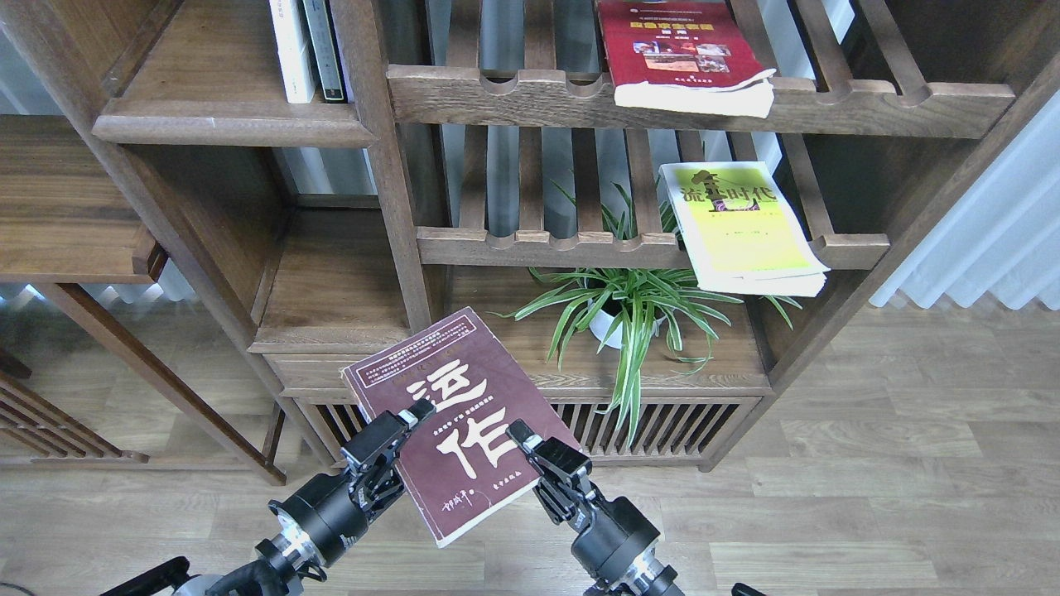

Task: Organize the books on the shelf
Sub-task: 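Catch and hold the maroon book between both grippers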

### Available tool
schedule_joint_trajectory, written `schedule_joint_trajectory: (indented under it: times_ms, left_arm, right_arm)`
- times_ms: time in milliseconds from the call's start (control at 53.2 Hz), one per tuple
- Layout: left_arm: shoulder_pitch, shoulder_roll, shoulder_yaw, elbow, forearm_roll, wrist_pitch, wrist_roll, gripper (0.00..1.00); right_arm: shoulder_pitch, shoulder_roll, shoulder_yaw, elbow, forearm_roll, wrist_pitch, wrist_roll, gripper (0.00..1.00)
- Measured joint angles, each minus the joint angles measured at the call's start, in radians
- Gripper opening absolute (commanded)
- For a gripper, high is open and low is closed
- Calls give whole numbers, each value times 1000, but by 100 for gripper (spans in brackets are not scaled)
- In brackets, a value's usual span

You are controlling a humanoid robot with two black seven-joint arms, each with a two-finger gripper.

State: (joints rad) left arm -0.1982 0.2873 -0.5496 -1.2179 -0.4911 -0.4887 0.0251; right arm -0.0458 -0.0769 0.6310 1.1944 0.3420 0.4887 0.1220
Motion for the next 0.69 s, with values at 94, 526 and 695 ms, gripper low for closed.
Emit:
schedule_joint_trajectory:
  times_ms: [94, 526, 695]
  left_arm:
    - [-1, -2, 1, 7, 0, 0, 0, 54]
    - [-8, -1, 33, 26, 1, 0, 0, 11]
    - [-3, -1, 50, 26, 1, 0, -1, 10]
  right_arm:
    - [0, 0, -2, 0, -1, 0, -1, 5]
    - [10, 0, -6, 0, -4, 0, -4, 5]
    - [13, 0, 0, -3, -4, 0, -4, 6]
